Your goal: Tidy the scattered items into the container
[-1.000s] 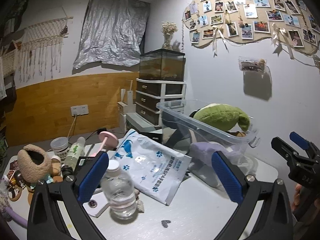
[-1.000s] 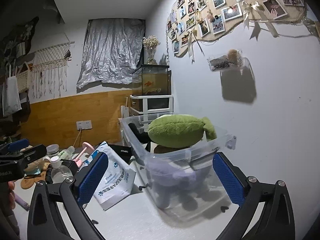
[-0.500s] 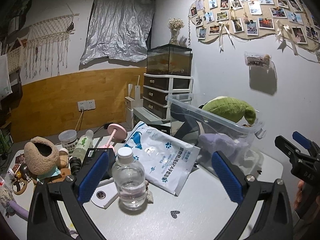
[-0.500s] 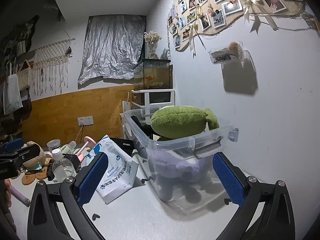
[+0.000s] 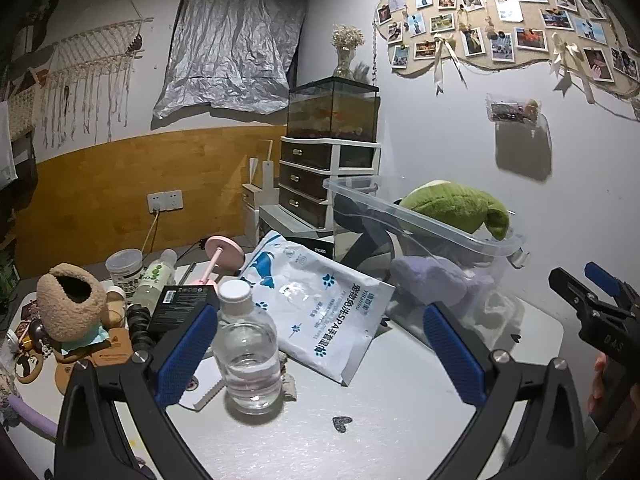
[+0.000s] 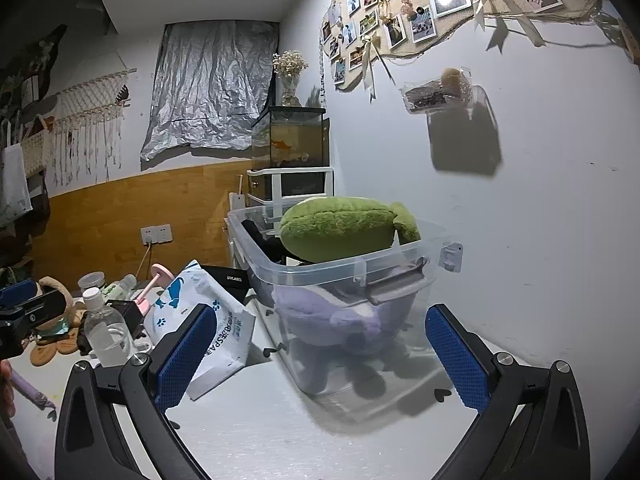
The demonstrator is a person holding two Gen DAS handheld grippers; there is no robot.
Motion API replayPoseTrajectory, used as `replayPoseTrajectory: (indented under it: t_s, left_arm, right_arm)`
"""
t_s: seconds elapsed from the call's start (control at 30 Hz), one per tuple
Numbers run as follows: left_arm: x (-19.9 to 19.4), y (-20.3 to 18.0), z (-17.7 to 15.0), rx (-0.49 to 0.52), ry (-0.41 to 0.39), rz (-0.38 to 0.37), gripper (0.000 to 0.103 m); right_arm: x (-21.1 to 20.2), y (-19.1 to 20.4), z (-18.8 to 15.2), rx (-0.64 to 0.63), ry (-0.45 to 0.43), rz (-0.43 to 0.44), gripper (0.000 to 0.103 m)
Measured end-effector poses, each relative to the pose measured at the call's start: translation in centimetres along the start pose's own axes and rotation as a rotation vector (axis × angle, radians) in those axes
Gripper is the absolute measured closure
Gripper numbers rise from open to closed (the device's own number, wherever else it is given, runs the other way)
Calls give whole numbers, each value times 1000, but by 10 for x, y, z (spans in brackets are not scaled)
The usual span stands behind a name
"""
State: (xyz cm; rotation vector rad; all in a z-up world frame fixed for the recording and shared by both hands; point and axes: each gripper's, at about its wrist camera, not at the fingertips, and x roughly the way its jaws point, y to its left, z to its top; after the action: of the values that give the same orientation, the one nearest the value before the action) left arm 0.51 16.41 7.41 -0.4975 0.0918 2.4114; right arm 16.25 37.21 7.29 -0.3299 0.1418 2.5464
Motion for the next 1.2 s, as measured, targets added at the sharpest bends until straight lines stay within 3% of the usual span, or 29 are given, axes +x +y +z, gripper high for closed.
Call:
replayPoseTrajectory:
  t_s: [0.53, 1.2]
  left_arm:
    - [26, -24, 12, 29, 27, -62, 0]
    - [39, -21, 22, 28, 40, -65, 0]
  right_arm:
    - [11, -11, 15, -15, 23, -49, 0]
    - [21, -13, 22, -12, 38, -71, 0]
